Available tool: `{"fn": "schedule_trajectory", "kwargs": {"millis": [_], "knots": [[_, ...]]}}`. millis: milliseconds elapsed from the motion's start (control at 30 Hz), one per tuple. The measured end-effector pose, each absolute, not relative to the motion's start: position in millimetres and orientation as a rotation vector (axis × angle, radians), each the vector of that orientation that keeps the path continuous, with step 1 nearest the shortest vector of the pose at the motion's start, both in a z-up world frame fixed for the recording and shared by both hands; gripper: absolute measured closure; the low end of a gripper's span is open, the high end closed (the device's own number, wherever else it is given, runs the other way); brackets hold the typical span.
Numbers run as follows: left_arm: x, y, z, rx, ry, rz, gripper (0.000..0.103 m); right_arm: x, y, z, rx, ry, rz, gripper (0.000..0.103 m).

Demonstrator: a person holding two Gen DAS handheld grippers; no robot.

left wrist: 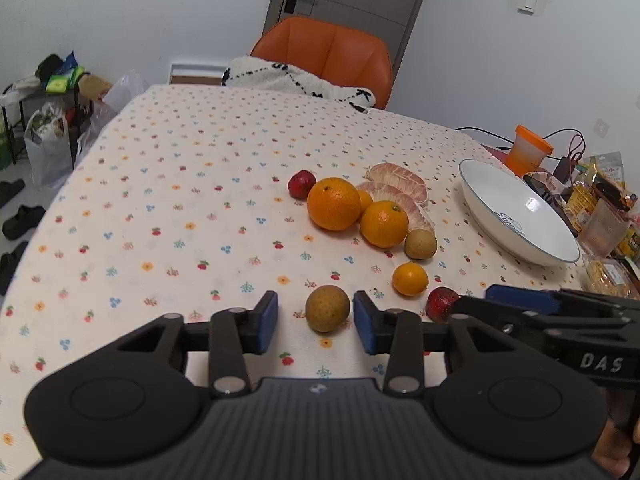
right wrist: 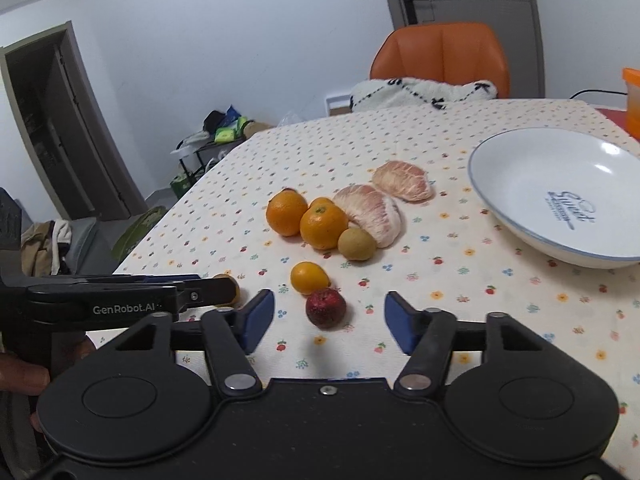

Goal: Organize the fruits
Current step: 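Grasp the brown kiwi with the left tool while the right tool grasps a red plum, then carry the kiwi in the left tool while the right tool carries the plum over the white bowl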

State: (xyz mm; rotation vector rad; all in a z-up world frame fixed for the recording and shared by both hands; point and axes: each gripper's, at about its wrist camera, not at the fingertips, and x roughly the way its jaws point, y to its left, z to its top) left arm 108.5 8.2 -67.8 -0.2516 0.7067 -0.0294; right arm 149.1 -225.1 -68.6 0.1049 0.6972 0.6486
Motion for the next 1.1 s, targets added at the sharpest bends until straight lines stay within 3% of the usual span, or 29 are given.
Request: {"fn": "schedule_trajectory", "kwargs": {"millis": [200, 267, 367, 400, 1100], "knots": [[109, 6, -69, -0.276, 0.706, -0.018, 0.070, 156, -215, -75, 0.085, 0.732, 0.665, 0.048], [109, 6, -70, -0.282, 0.703, -0.013, 0.070, 158, -213, -78, 0.075, 0.742, 0.668, 0.053], [111, 5, -70, -0.286, 0.700, -0.015, 0.078, 159, -213, -79, 0.071, 0.732, 0.665, 0.069], [111, 4, -69, -0.289, 0.700, -0.021, 0.080, 160, -214, -80, 0.074, 0.737, 0.667, 0.079], [136, -53, -38, -0.204, 0.626, -0.117, 0.080, 165, -278, -58, 0.164, 0.640, 0.568, 0.080]]}}
